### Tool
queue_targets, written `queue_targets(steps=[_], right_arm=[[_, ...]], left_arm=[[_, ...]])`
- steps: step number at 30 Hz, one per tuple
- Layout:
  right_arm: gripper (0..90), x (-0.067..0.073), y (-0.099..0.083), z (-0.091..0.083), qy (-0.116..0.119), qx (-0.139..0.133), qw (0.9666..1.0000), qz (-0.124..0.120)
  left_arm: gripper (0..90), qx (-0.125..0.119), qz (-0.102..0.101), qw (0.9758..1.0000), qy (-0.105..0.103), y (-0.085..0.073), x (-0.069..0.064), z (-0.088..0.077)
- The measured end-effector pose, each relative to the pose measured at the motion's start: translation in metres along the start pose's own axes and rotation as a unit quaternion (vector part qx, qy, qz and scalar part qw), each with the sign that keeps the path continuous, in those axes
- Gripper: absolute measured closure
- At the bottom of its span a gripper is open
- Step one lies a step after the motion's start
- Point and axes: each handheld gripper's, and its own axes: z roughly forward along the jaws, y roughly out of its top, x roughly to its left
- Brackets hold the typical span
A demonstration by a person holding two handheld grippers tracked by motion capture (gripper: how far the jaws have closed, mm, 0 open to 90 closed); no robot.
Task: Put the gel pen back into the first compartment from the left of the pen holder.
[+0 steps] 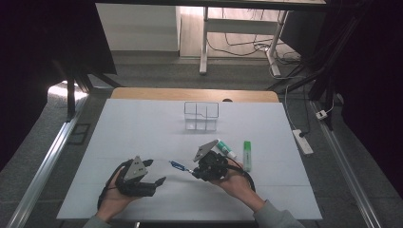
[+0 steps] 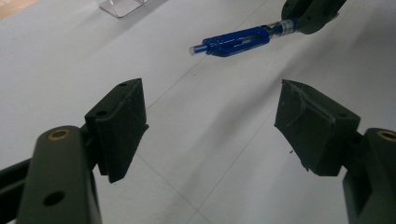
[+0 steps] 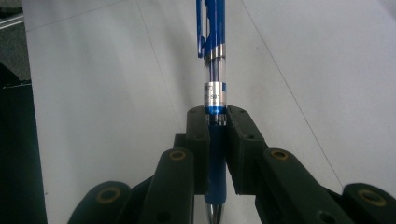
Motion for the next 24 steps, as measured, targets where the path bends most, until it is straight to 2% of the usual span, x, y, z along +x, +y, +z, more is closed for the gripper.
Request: queue_targets(steps=[17,24], right_arm=[[79.2,0.005,0.002,0.004,0.006,0.002,1.0,-0.005],[79.2,0.005,0.002,0.005,0.007,0.0,0.9999,-0.013]], left_arm=[[25.0,0.024,0.044,0.9987,-0.009,0.016,-0.011,0.016],[25.4,0.026,0.052,0.9983,-0.01,0.019,-0.013,0.02]])
